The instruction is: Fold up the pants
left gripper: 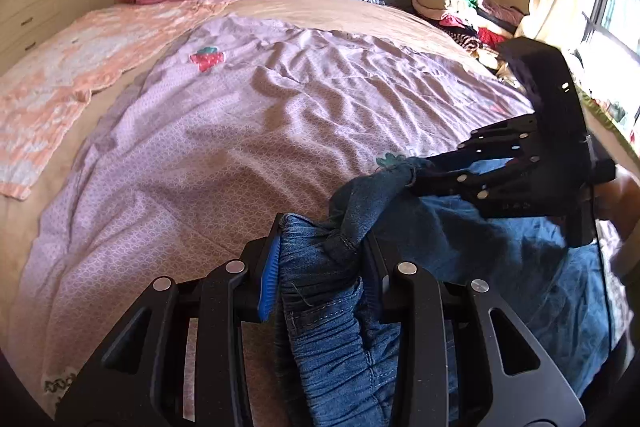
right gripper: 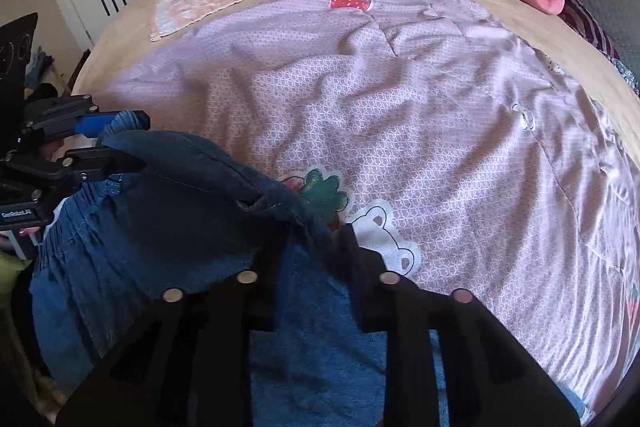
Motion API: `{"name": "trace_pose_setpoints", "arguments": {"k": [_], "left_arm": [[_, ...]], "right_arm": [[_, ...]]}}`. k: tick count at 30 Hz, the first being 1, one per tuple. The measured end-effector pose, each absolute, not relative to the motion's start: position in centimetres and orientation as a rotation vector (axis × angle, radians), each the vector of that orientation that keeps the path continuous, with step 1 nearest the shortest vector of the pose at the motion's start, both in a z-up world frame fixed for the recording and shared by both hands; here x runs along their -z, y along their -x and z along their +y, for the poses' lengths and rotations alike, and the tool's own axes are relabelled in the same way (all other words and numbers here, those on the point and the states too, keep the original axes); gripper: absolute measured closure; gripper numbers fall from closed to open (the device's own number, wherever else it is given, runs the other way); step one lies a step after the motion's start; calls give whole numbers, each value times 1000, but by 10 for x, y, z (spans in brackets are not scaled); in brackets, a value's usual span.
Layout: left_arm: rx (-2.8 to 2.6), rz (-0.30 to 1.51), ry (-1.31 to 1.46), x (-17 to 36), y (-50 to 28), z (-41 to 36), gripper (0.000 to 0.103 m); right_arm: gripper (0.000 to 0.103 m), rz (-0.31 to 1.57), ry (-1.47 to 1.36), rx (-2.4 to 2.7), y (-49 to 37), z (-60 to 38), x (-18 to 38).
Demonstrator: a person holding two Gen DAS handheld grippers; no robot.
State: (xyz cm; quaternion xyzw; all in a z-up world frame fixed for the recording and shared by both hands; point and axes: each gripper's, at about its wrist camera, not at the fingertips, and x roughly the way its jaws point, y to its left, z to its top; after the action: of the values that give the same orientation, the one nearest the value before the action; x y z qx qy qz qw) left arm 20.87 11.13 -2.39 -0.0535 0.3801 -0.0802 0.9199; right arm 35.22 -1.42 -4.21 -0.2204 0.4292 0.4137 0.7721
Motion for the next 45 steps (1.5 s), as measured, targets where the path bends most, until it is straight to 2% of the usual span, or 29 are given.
{"name": "trace_pose_setpoints", "arguments": {"k": [2,12,21,32,45], "left_arm": [[153,773,85,23,-207,110,77],[121,617,-36,0,-171,93,76],[113,481,-94,-9,-106,74,76],[140,516,-92,0,-56,74,73],[169,674,-16,30,-12,85,70]], "right_arm": [[94,901,456,-885,-344,-20,35],[94,744,318,-841,-272,-63,-20],[94,682,277,-860,-188,-92,-30],[94,702,281,-908,-101,-94,-1],[94,780,273,-915,-51,-82,39]]}}
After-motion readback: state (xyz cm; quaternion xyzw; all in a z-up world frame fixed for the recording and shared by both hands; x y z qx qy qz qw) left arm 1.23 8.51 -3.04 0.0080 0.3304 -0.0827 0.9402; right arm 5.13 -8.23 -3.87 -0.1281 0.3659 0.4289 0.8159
